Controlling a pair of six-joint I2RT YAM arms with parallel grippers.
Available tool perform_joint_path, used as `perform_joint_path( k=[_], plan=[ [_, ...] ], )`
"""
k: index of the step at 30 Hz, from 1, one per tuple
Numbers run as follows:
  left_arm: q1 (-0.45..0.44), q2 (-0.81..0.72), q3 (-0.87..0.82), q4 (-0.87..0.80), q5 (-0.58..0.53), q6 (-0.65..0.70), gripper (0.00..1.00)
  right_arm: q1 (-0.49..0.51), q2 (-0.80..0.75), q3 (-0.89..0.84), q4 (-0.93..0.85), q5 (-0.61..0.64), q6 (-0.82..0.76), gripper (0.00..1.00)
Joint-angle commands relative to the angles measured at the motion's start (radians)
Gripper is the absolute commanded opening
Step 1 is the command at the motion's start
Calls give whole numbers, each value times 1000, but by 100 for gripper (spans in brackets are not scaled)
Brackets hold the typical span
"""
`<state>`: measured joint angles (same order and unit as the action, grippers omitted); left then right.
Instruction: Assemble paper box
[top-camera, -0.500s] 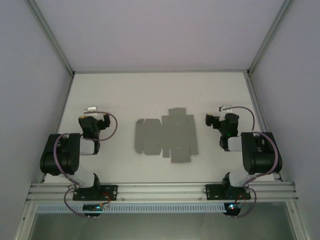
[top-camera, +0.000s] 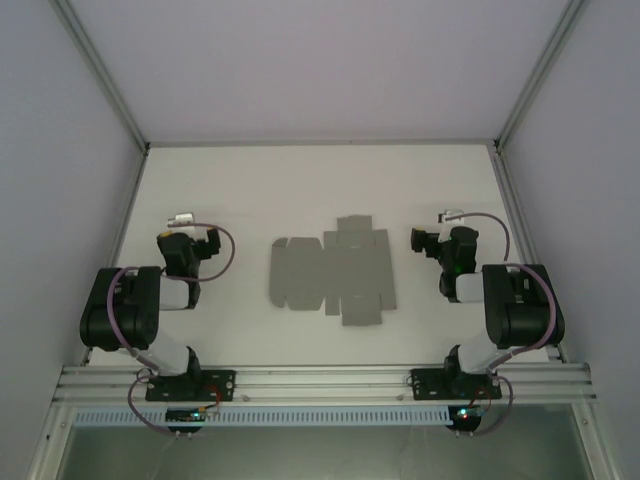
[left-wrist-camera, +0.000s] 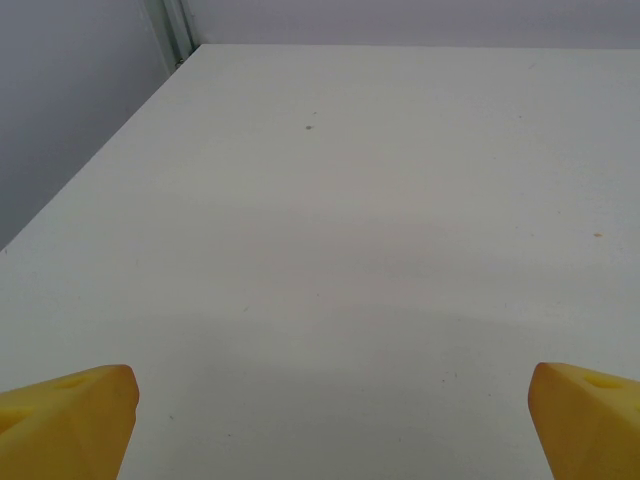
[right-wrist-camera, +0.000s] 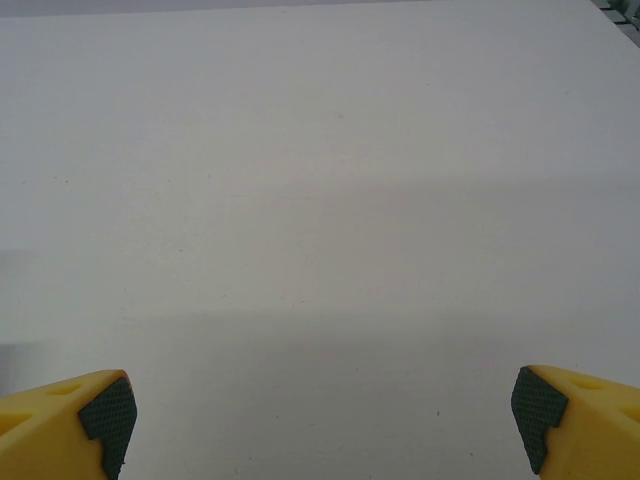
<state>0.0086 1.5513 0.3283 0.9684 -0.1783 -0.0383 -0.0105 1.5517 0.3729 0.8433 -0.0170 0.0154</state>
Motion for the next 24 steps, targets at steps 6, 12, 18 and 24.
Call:
perform_joint_path(
  k=[6,12,18,24],
  plan=[
    [2,-11,14,12,11,-11,99,-14,0,1,22,-28,14,99],
    [2,-12,11,12,11,-12,100,-14,-3,0,27,-31,17,99],
    [2,-246,165,-427,-7,-59,100,8,-203,141,-344,29,1,99],
    [-2,-414,376,-994,211,-385,100,111,-298,407,-936,67,179,96]
  ],
)
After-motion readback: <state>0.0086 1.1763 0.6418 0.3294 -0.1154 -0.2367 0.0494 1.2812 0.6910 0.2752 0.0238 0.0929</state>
